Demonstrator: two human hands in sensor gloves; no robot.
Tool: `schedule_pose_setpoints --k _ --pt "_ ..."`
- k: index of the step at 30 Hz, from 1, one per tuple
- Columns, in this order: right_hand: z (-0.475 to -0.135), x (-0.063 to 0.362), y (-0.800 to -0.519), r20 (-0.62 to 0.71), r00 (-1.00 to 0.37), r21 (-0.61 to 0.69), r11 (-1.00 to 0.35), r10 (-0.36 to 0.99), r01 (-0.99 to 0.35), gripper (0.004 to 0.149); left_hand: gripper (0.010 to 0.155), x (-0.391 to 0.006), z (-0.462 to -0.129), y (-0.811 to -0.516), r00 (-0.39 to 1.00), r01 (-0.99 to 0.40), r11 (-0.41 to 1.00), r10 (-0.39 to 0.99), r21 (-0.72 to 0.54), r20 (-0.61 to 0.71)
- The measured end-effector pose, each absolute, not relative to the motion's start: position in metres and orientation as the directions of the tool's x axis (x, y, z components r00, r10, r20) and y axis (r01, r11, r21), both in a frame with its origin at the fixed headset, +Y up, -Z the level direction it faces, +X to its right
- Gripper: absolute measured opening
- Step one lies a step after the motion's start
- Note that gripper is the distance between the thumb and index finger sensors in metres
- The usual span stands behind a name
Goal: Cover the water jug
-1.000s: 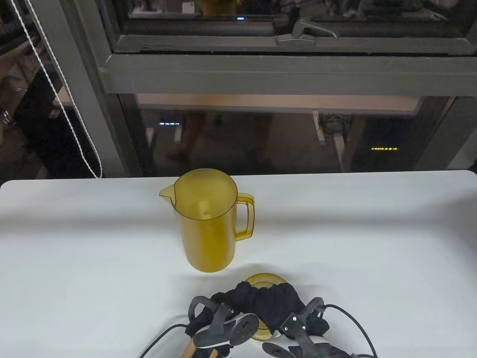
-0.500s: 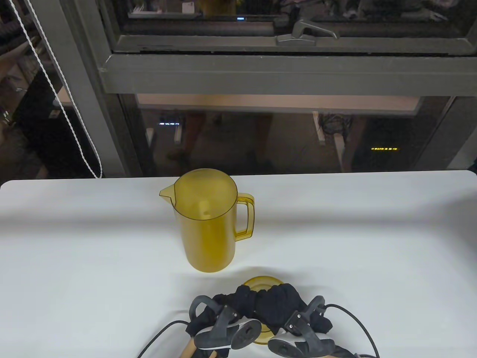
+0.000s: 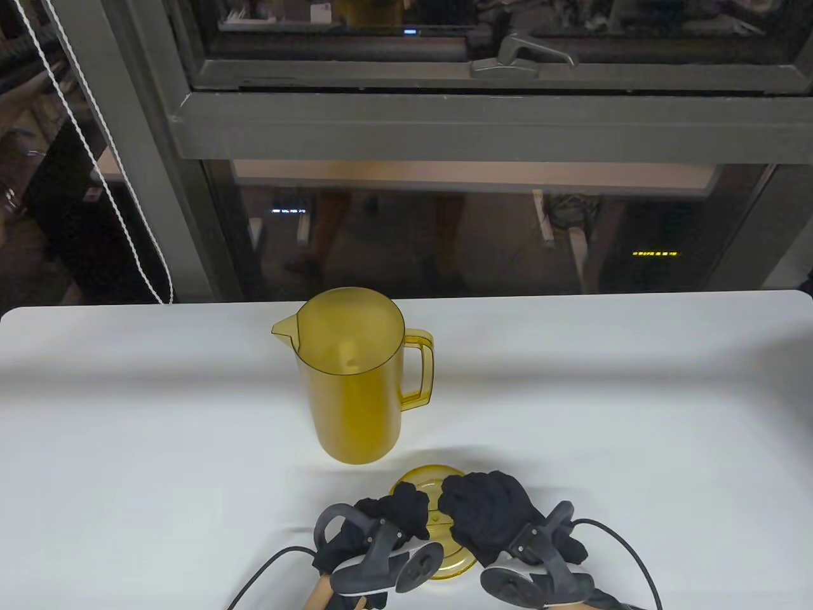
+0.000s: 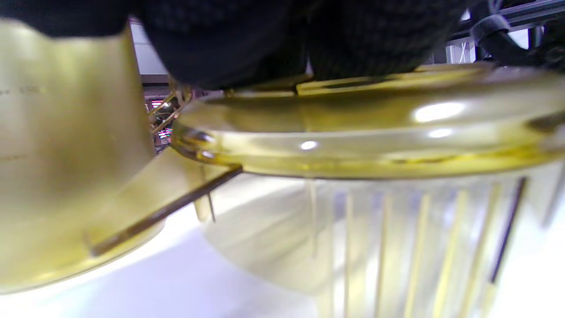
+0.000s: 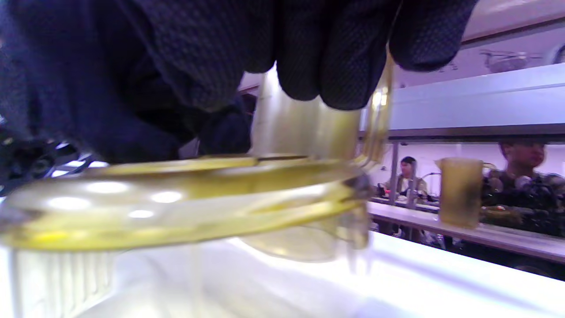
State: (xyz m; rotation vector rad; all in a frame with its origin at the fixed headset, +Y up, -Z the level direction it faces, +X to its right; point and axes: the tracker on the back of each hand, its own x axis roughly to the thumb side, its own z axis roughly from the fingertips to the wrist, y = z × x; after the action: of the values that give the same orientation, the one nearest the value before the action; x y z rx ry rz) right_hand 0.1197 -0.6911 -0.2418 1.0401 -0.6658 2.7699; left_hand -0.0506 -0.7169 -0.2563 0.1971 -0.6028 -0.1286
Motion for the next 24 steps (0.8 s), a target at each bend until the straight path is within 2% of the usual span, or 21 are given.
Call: schedule_pose_setpoints --k 5,9,13,16,24 --pt "-0.260 0.161 -0.690 0.504 -0.856 -0.285 -0.913 0.118 -0.293 0.085 0.058 -0.053 -0.256 -0.712 0.821 0.056 0.973 -0.172 0.224 0.544" --pt "-0.273 0.193 -0.697 0.388 -0.892 -0.216 -0.919 0.230 -0.330 0.089 0.058 -0.056 -0.256 -0.697 0.821 0.089 0.968 -0.204 0.233 0.533" --pt "-0.282 0.209 -0.713 0.304 -0.911 -0.092 -0.943 0.280 -0.321 0.094 0.058 -0.059 -0.256 -0.667 0.814 0.150 0.953 -0.270 0.263 0.515" --pt "-0.286 0.211 -0.723 0.280 -0.925 -0.019 -0.962 0.256 -0.271 0.095 0.058 -0.060 -0.256 -0.635 0.826 0.140 0.955 -0.257 0.260 0.502" --pt "-0.289 0.211 -0.732 0.276 -0.938 0.010 -0.977 0.208 -0.214 0.095 0.058 -0.077 -0.270 -0.523 0.868 0.091 0.941 -0.236 0.327 0.437"
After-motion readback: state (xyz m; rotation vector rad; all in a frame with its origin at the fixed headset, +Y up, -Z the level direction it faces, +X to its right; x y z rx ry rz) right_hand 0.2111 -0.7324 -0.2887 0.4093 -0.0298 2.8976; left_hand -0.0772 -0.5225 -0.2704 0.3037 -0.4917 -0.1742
